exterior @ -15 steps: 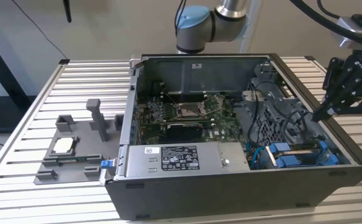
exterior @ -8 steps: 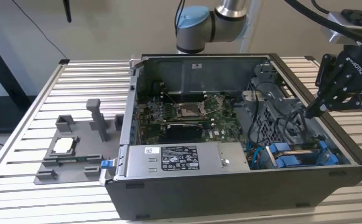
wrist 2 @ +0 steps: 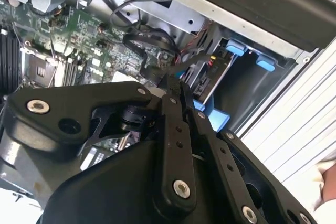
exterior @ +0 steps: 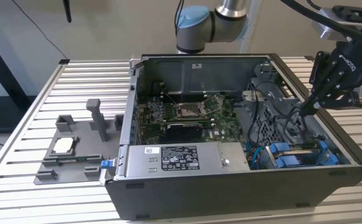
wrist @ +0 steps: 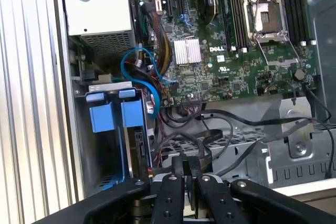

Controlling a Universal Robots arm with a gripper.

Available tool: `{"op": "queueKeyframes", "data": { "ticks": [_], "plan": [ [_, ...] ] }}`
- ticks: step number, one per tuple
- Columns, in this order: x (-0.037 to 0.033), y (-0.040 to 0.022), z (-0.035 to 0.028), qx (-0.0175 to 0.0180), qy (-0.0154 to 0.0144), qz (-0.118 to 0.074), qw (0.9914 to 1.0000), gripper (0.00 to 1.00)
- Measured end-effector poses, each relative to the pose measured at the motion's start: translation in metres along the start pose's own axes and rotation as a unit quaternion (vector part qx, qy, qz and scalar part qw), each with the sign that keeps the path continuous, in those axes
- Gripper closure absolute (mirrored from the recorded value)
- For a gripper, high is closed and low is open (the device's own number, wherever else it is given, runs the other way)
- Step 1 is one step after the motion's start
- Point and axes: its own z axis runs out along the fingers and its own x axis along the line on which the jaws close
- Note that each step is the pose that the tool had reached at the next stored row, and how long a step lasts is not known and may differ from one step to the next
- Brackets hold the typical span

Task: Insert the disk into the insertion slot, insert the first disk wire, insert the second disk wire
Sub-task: 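Insert the second disk wire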

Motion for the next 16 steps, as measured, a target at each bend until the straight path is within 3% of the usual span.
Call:
{"op": "queueKeyframes", "data": {
  "ticks": [9,16],
  "plan": [
    [0.0031,0.0181,0.0021,0.0043,-0.0005,-0.001,0.99999,0.84],
    [0.011,0.0189,0.002,0.005,0.0025,-0.003,0.99998,0.84]
  ]
}}
